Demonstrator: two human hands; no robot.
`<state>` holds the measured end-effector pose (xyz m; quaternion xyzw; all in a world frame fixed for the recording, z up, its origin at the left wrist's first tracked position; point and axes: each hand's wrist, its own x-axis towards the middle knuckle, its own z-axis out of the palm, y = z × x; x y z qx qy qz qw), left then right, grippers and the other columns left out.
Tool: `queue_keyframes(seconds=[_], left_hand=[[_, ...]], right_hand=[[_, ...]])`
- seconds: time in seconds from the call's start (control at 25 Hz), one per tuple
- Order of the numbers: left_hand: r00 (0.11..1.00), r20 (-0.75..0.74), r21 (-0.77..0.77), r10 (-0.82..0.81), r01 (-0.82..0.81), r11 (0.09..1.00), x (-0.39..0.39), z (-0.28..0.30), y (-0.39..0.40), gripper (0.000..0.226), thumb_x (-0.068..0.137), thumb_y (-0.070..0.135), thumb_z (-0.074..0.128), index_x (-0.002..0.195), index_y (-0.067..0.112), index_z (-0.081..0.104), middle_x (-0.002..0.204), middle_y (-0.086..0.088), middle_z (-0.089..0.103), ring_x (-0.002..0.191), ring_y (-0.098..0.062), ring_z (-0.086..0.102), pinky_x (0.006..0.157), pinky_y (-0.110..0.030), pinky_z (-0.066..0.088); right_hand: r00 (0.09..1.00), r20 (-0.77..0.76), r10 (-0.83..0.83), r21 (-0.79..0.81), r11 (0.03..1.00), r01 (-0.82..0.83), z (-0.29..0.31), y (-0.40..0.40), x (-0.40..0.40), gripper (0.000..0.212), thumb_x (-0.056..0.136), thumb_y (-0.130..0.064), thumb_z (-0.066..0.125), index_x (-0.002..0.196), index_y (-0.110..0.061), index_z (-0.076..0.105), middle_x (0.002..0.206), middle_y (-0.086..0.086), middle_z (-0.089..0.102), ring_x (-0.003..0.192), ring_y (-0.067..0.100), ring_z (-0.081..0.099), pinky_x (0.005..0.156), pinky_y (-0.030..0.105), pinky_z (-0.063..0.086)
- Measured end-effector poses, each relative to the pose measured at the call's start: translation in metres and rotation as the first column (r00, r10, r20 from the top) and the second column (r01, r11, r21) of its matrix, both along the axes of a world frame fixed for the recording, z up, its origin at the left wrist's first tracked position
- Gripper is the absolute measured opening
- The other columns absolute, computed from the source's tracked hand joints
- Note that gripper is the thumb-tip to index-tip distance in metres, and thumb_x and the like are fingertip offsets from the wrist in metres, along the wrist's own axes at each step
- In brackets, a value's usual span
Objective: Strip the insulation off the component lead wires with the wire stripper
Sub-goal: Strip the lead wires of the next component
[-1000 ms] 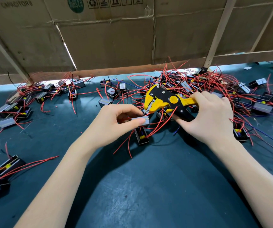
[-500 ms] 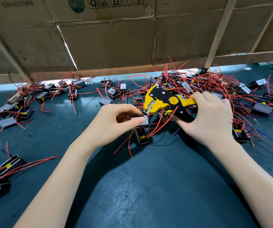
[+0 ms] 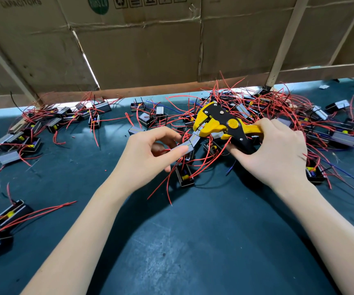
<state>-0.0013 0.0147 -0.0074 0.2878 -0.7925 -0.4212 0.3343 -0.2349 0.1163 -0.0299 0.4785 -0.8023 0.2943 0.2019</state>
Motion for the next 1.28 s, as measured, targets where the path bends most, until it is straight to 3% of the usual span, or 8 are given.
queue_keyframes(seconds=[0.32, 0.84, 1.28], left_hand=[[0.999, 0.010, -0.058, -0.032, 0.033, 0.998, -0.0028, 0.0006, 0.0059, 0.010, 0.084, 0.025, 0.076, 0.092, 0.024, 0.070, 0.081, 0.007, 0.069, 0.048, -0.010, 0.058, 0.055, -0.016, 0.047], [0.994, 0.080, -0.123, 0.068, -0.058, 0.991, -0.0042, -0.0004, 0.0074, 0.016, 0.082, 0.030, 0.076, 0.091, 0.020, 0.069, 0.078, 0.005, 0.068, 0.045, -0.012, 0.060, 0.057, -0.018, 0.049], [0.989, 0.081, -0.211, 0.121, -0.101, 0.972, -0.0039, 0.0016, 0.0090, 0.015, 0.082, 0.023, 0.078, 0.088, 0.013, 0.069, 0.076, 0.003, 0.068, 0.050, 0.002, 0.055, 0.058, -0.007, 0.042]], right_hand=[[0.999, -0.012, -0.035, 0.065, 0.997, 0.036, -0.0006, 0.0003, 0.0015, 0.061, 0.070, -0.070, 0.063, 0.097, -0.016, 0.061, 0.093, 0.005, 0.064, 0.095, 0.031, 0.061, 0.084, 0.041, 0.036], [1.000, 0.016, 0.025, 0.042, 0.999, -0.025, 0.0017, 0.0014, 0.0070, 0.061, 0.067, -0.068, 0.065, 0.094, -0.014, 0.066, 0.085, 0.007, 0.066, 0.087, 0.033, 0.064, 0.081, 0.042, 0.041], [0.998, 0.020, 0.056, 0.044, 0.997, -0.057, 0.0018, 0.0021, 0.0097, 0.055, 0.069, -0.066, 0.070, 0.088, -0.015, 0.064, 0.083, 0.006, 0.064, 0.083, 0.033, 0.063, 0.077, 0.040, 0.041]])
